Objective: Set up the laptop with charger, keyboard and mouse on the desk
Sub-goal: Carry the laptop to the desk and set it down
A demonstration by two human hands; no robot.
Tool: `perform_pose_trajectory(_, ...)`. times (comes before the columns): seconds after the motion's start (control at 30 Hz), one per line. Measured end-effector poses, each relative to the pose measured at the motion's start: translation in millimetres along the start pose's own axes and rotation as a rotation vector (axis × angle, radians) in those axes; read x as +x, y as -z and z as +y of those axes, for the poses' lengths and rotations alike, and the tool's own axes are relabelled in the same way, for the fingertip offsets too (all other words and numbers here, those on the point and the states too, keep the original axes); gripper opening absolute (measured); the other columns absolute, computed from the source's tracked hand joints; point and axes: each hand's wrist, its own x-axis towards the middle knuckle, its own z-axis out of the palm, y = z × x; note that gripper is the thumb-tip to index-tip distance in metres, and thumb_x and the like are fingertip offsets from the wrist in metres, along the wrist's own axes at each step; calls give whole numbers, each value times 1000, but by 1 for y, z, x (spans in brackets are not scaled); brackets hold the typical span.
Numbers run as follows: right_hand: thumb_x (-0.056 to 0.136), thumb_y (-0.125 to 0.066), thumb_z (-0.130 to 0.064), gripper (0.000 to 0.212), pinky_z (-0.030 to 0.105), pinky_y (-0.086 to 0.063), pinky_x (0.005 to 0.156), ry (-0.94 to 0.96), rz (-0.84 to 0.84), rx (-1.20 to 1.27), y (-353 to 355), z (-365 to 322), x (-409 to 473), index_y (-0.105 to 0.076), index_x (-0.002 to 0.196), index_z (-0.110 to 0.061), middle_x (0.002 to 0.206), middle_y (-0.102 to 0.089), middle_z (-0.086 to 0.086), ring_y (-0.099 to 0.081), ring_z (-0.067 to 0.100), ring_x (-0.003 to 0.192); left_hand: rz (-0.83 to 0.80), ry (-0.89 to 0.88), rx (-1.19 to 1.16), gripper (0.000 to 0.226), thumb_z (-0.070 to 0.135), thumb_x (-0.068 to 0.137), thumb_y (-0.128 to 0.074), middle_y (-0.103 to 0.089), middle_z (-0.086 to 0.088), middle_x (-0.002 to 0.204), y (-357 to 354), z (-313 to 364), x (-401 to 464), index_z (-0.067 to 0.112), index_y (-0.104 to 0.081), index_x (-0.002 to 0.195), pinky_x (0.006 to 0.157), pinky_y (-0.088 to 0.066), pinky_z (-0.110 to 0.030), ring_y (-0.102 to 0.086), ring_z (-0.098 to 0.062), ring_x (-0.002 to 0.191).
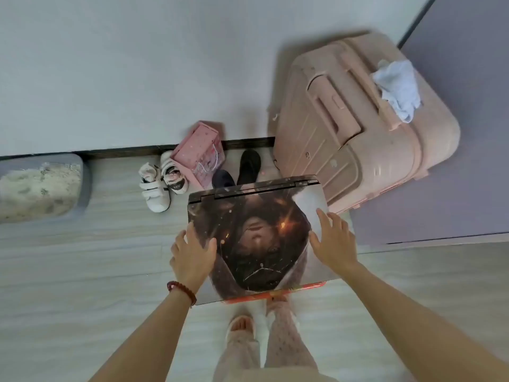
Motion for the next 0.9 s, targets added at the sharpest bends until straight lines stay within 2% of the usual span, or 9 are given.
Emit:
perform_pose_trajectory(0.1, 89, -45, -52, 70, 51, -34, 105, -27, -43, -18, -32, 11, 43, -13, 146, -26, 153, -15, 11, -25, 35, 136, 5, 56, 81, 89, 56, 80, -57, -15, -16, 152, -38, -3, 34, 24, -5, 146, 106, -30, -58, -25, -41, 135)
perform_pose_trajectory(0.23, 80, -55, -58, 83, 52, -46, 94, -61, -6, 163, -54, 20, 57, -7, 144, -34, 153, -7, 8, -39, 39, 128, -18, 50, -106, 102, 59, 69, -67, -26, -13, 142, -54, -18, 55, 38, 0, 143, 92, -46, -54, -46, -41, 119)
perform_pose_trajectory(0.33, 74, -59, -62, 95, 53, -43, 97, -175, -56, 278, -56, 24, 58, 0, 144, -37, 151, -17, 11, -39, 39, 129, -26, 70, -210, 107, 53, 64, -75, -34, -14, 132, -53, -20, 60, 46, -2, 141, 90, -47, -49, -50, -38, 110)
perform_pose_trajectory(0.4, 73, -64, -58, 99, 52, -40, 100, -213, -100, 357, -54, 22, 62, 2, 145, -38, 147, -27, 15, -38, 38, 128, -11, 81, -274, 107, 47, 63, -79, -35, -14, 130, -53, -15, 59, 47, -6, 141, 93, -46, -47, -48, -35, 111)
perform_pose_trajectory(0.5, 73, -70, -51, 101, 52, -35, 105, -222, -134, 410, -47, 19, 63, 0, 146, -37, 148, -27, 14, -33, 37, 132, 10, 100, -319, 107, 45, 62, -80, -36, -13, 128, -51, -15, 52, 47, -9, 141, 93, -46, -46, -48, -32, 109)
perform_pose_trajectory(0.67, 72, -76, -41, 101, 52, -28, 109, -141, -138, 467, -7, -12, 52, -7, 146, -33, 152, -23, 8, -27, 33, 137, 94, 131, -431, 108, 34, 62, -84, -39, -14, 126, -17, -21, 15, 43, -12, 142, 92, -45, -42, -43, -24, 100)
perform_pose_trajectory(0.8, 76, -72, -40, 93, 48, -25, 112, 14, -124, 475, 36, -61, 26, -10, 146, -33, 152, -26, 6, -26, 29, 138, 186, 196, -519, 107, 28, 62, -84, -44, -16, 131, 38, -33, -22, 35, -16, 144, 97, -44, -46, -49, -34, 115)
perform_pose_trajectory(0.9, 77, -67, -49, 91, 45, -32, 109, 137, -131, 375, 66, -115, -11, -11, 146, -33, 141, -38, 14, -35, 31, 131, 287, 242, -558, 103, 29, 65, -82, -48, -18, 128, 97, -60, -63, 34, -17, 144, 96, -44, -48, -49, -36, 115)
